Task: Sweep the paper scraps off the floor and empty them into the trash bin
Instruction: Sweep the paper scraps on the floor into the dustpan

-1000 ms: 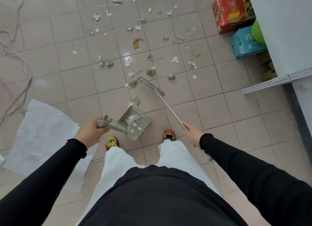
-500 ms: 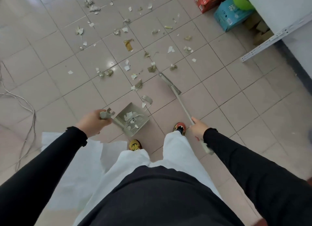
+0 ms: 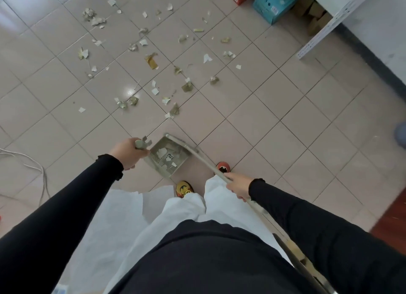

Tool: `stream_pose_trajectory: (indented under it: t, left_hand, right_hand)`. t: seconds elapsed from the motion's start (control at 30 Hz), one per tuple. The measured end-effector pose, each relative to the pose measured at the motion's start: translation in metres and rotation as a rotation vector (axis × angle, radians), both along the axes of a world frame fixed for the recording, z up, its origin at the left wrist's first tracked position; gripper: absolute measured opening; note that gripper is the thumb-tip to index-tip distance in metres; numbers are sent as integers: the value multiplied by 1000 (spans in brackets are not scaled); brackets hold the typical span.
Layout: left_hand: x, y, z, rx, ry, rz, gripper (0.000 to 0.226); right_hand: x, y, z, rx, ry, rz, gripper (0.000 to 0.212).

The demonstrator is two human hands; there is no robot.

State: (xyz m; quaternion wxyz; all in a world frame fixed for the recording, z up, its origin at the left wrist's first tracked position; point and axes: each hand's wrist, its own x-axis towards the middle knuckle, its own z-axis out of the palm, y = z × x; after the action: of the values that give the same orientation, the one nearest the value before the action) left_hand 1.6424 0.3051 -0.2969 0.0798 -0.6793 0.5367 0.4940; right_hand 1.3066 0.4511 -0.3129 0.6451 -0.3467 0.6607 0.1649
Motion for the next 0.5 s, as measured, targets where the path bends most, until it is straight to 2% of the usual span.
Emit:
stream_pose_trajectory:
  t: [0.2,0.37,0.5]
  left_hand:
    - [12,3,-4,0,22,17,5]
    - [16,4,-5,3,28,25,7]
    - [21,5,-6,-34,20,11,4]
  right_hand:
    - [9,22,19,-63,41,-65,58]
    - [39,-5,2,-99,129,24,55]
    - [39,-1,9,-2,2,-57,48]
